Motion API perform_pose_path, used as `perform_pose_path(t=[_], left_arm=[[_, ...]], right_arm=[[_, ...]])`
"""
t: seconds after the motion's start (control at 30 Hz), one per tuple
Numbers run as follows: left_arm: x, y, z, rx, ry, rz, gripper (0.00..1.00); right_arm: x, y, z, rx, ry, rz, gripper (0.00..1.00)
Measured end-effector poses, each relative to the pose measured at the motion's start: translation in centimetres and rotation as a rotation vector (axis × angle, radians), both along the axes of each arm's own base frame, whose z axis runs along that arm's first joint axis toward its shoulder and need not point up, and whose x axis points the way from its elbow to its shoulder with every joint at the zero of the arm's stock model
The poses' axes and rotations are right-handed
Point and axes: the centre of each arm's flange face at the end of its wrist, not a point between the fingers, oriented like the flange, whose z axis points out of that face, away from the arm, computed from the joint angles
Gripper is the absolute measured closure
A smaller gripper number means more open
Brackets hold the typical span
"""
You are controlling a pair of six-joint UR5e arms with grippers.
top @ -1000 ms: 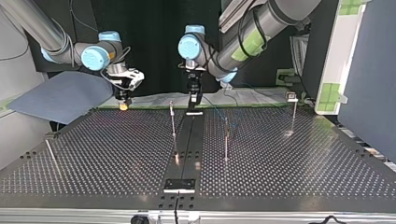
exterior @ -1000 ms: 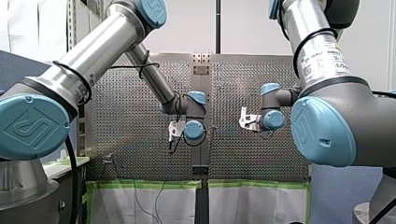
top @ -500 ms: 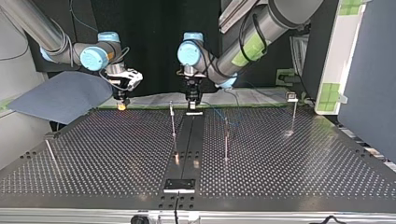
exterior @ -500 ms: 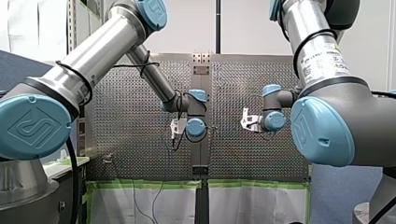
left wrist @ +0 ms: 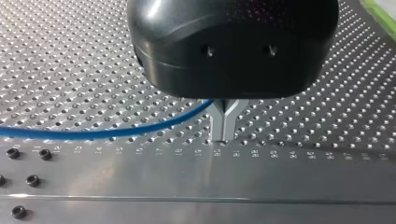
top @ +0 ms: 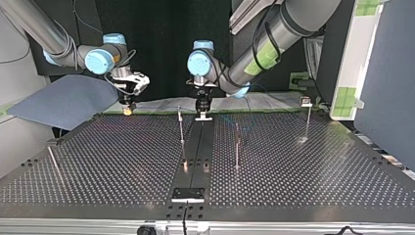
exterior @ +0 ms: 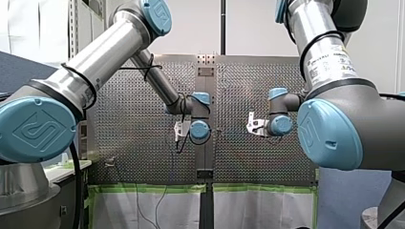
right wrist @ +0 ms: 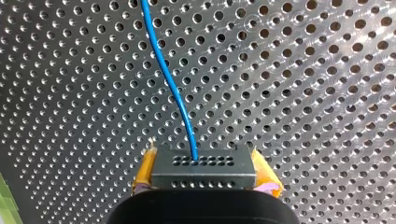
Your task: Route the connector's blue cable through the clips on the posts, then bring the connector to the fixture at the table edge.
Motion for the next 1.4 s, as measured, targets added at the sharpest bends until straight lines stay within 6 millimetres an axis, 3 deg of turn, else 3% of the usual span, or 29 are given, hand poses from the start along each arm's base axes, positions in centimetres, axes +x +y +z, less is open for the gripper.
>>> perform_pose_path(t=[0.37,0.73,1.4], left_arm=[[1.3,0.5,0.5,-0.006,-0.006,-0.003,1.00],[3.4,1.5,1.4,-0.010,-0.001,-0.006,1.00],[5.5,2.9,2.4,-0.001,0.041,-0.011,1.00]], right_arm=[[0.0,-0.7,0.3,-0.019,-0.006,-0.005,1.00],[0.7,-2.2,-1.3,-0.025,-0.009,0.007,1.00],[1.1,-4.5,0.5,-0.081,-0.034,0.004,1.00]])
